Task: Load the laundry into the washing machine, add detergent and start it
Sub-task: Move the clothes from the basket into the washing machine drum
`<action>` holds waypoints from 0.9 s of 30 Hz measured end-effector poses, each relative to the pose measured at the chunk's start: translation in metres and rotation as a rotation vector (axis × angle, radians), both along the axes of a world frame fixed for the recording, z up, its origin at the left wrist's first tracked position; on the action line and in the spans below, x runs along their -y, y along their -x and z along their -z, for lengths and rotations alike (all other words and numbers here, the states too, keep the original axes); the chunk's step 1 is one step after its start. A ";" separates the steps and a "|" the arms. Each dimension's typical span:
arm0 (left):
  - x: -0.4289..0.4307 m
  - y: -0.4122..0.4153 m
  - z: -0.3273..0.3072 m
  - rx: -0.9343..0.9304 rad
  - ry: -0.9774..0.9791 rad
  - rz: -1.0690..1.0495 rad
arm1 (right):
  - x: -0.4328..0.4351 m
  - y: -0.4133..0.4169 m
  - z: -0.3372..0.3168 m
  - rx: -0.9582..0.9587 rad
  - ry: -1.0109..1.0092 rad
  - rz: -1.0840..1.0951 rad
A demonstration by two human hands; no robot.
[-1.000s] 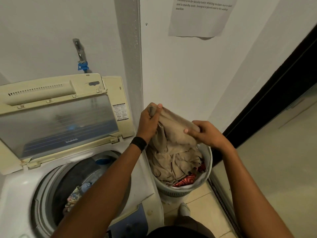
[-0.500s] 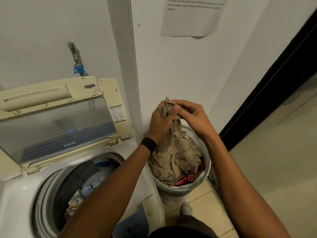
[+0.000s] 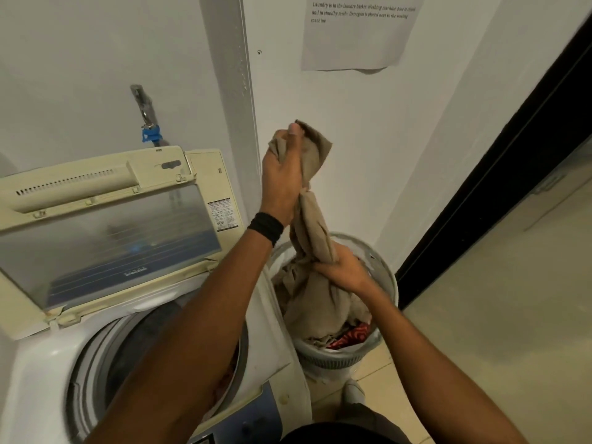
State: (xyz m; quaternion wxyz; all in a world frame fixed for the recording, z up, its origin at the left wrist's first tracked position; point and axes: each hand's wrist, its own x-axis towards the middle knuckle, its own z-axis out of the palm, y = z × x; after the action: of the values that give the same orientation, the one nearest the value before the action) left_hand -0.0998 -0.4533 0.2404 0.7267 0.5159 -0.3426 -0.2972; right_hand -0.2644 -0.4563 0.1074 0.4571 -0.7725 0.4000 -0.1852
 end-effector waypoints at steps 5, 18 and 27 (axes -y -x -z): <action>-0.007 -0.030 0.038 0.528 -0.080 -0.053 | 0.016 0.023 -0.055 0.283 0.011 0.186; -0.021 0.013 0.081 0.174 -0.165 0.061 | 0.016 -0.008 -0.075 0.393 -0.031 0.059; -0.022 -0.012 0.088 0.067 -0.155 -0.109 | 0.041 0.043 -0.057 0.030 -0.201 -0.092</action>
State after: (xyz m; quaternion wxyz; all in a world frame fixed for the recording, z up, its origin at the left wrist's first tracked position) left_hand -0.0877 -0.4313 0.1523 0.6879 0.5979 -0.3143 -0.2655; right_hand -0.3073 -0.4968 0.1644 0.5462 -0.7374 0.3737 -0.1347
